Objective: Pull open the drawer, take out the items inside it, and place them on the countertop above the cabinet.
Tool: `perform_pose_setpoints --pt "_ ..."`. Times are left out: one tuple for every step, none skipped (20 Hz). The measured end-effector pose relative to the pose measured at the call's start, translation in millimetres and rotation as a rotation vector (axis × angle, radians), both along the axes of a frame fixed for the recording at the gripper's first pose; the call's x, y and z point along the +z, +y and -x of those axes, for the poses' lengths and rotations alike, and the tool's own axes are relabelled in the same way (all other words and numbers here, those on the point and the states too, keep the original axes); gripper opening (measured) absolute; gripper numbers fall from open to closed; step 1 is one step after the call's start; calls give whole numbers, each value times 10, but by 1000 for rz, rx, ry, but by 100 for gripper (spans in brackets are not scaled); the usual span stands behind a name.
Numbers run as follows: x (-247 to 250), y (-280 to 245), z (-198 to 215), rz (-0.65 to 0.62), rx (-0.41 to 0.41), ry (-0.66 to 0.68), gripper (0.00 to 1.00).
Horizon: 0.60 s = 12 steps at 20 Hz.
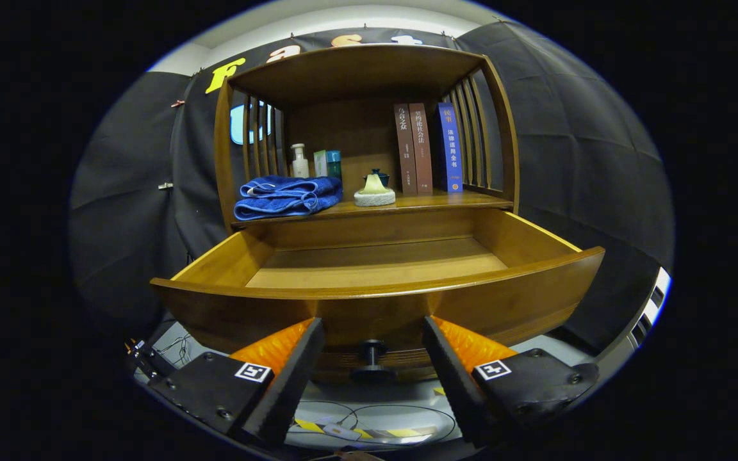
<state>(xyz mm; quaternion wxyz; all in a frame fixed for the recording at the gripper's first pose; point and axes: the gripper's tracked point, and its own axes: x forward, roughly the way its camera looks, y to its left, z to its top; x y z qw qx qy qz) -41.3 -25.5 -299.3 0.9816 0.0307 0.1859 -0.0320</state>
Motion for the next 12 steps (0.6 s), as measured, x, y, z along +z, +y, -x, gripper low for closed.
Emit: perform_pose_setpoints --pt "3 4 -1 9 0 -2 100" --pt "0 4 3 22 -1 -1 100" --pt "18 7 2 40 0 -4 100" --pt "36 1 -28 58 -1 -9 100" --pt "37 1 -72 63 -2 -9 100" --pt "35 6 -131 59 -3 -10 99" --pt "31 8 -210 56 -4 -12 99" --pt "37 3 -292 56 -4 -15 100" --pt "30 2 -395 55 -5 -18 100" --pt "37 -1 -507 52 -7 -25 100" --pt "63 -7 -643 52 -8 -41 100" --pt "83 3 -774 52 -11 -62 100"
